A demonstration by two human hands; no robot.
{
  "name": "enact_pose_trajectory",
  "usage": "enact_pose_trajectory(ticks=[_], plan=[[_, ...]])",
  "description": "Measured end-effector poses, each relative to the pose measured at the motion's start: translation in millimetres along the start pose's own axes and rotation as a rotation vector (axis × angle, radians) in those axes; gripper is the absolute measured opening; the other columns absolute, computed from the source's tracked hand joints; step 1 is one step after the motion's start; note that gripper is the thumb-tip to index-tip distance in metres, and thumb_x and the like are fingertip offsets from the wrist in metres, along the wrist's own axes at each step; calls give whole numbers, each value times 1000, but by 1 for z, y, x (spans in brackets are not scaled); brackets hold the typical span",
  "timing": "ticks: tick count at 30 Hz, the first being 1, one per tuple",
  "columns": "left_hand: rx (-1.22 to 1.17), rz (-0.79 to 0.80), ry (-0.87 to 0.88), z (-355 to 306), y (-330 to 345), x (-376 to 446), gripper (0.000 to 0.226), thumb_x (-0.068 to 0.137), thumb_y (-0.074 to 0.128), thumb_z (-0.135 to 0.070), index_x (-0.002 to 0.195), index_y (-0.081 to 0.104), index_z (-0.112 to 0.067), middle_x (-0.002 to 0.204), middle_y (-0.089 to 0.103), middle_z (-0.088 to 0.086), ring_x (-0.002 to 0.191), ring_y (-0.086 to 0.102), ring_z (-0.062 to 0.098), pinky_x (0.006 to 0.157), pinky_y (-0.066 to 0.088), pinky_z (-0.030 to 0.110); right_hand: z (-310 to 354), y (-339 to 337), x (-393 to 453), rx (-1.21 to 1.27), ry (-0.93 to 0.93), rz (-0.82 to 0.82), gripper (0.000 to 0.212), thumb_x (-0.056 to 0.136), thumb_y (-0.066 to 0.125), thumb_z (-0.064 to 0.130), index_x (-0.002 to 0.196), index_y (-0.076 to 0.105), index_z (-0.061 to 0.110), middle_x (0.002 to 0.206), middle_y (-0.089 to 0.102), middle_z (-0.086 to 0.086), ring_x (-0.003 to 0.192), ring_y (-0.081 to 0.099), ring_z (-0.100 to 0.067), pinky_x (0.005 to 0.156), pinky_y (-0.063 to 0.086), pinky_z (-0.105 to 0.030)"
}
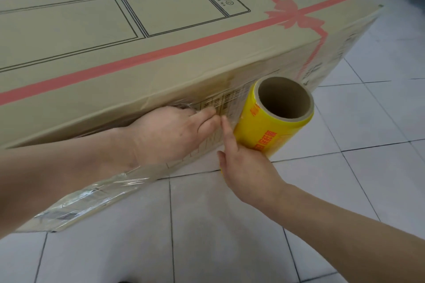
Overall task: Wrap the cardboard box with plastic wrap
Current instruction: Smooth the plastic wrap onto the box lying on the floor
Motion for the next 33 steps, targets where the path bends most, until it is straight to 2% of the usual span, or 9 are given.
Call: enact_pose_trajectory(ticks=[2,4,7,11,16,21,27,31,33], plan=[[-36,2,-4,0,0,1,33,90,55,-7,121,46,0,122,63,23,73,70,37,55,60,47,7,2,9,52,67,45,91,97,57,18,155,-12,7,66,63,-6,45,46,-17,35,28,-25],[-47,34,45,-1,0,-2,21,93,38,-3,114,41,-4,131,46,21,87,71,39,65,61,50,6,11,14,151,157,87,78,104,41,21,155,-18,13,80,67,-8,58,55,-22,42,33,-29],[12,46,126,0,-4,-5,24,92,28,-1,103,49,-6,128,55,19,86,68,35,72,61,47,-3,10,22,262,287,32,58,105,40,19,155,10,17,90,70,-10,76,68,-28,53,38,-31],[86,80,226,-1,1,-6,36,92,25,4,94,59,-7,102,64,14,86,66,35,76,60,46,-6,6,30,336,370,-8,28,104,42,17,131,37,15,96,71,-11,84,68,-31,58,36,-30],[115,65,210,-2,1,-4,75,100,0,-3,99,75,-2,129,68,20,82,68,33,75,62,43,-6,7,35,320,353,-67,15,105,42,28,115,45,17,88,71,-7,76,68,-28,49,33,-29],[206,88,195,-4,10,-5,31,85,49,-11,93,78,-7,112,74,13,89,68,30,77,57,38,-7,7,37,285,323,-34,17,104,44,33,108,45,17,87,71,-9,78,68,-32,53,37,-31],[319,23,213,-8,9,-9,58,95,18,3,96,75,-7,96,68,9,90,62,30,81,48,36,-20,6,36,223,392,-70,18,104,42,31,94,32,18,88,72,-12,81,68,-33,55,31,-31],[315,92,179,-8,14,-10,56,94,20,3,101,75,-2,110,68,17,92,60,31,80,54,37,-30,4,31,284,410,-94,16,103,42,29,100,44,13,86,71,-15,81,67,-38,55,33,-34],[287,106,124,-5,17,-6,37,93,41,-10,101,77,-3,130,67,19,93,59,33,79,51,40,-24,9,28,290,358,-66,16,102,44,30,103,46,15,85,72,-13,79,67,-37,54,36,-35]])
Point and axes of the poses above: each hand's wrist, its own x-axis towards the middle knuckle, its own y-axis out of the palm, z = x × y, the point moved 5 cm from there along x, towards the middle knuckle
